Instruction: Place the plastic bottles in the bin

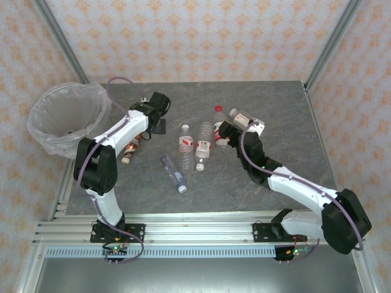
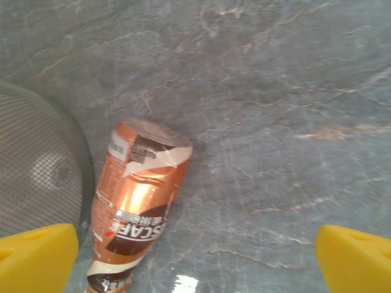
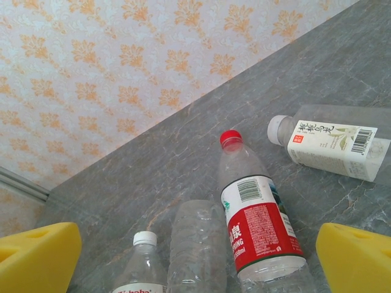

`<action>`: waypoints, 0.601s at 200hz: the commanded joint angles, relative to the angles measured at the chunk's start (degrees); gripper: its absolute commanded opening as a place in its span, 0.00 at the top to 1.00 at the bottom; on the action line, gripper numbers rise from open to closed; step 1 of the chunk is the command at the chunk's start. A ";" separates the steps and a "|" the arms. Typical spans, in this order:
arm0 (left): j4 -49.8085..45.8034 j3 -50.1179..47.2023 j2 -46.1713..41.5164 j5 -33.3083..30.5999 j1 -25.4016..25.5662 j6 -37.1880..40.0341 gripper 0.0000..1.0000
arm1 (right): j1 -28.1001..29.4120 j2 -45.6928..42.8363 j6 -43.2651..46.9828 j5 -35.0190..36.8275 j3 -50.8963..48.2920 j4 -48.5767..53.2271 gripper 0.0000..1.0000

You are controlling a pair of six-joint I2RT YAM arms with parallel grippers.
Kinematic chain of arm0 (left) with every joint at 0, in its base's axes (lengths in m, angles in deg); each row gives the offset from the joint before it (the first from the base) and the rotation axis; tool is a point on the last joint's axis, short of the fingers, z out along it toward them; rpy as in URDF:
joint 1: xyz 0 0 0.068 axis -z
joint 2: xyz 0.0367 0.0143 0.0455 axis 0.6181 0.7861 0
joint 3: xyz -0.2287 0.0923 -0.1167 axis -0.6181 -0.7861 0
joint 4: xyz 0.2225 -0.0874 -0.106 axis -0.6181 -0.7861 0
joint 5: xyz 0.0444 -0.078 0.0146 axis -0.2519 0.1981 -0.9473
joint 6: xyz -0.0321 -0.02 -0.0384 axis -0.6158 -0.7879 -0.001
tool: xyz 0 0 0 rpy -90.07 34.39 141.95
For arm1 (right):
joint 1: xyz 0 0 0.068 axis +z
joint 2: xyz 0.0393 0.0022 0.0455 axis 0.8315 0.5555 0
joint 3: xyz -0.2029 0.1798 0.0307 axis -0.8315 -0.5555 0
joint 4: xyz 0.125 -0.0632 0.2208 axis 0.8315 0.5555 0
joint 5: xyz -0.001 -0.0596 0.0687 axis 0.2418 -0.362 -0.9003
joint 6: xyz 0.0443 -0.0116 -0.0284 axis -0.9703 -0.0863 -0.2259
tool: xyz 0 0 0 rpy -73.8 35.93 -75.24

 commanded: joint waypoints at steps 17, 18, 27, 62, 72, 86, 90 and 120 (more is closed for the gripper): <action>-1.18 -0.83 2.57 -6.69 -0.62 -1.01 0.00 | -0.39 -1.55 -0.72 1.80 -0.22 0.18 0.01; -1.17 -0.86 2.59 -6.74 -0.69 -0.93 0.00 | -0.37 -1.53 -0.75 1.83 -0.22 0.18 0.01; -0.84 -1.18 2.93 -6.62 -1.14 -0.93 0.00 | -0.43 -1.44 -0.71 1.88 -0.24 0.20 0.01; 1.75 -3.23 3.30 -2.83 -3.79 -0.66 0.00 | -0.52 -1.24 -0.80 1.79 -0.13 0.27 0.01; 1.83 -3.34 3.75 -1.88 -4.45 -0.72 0.00 | -0.52 -1.18 -0.90 1.81 -0.13 0.21 0.01; 2.13 -3.59 4.56 -0.49 -4.95 -0.76 0.00 | -0.52 -1.17 -1.01 1.78 -0.08 0.27 0.01; 2.29 -3.76 4.70 -0.07 -5.05 -0.75 0.00 | -0.52 -1.20 -1.05 1.70 -0.13 0.27 0.01; 3.64 -4.54 6.32 3.22 -5.38 -1.06 0.00 | -0.52 -1.09 -1.29 1.78 -0.30 0.44 0.01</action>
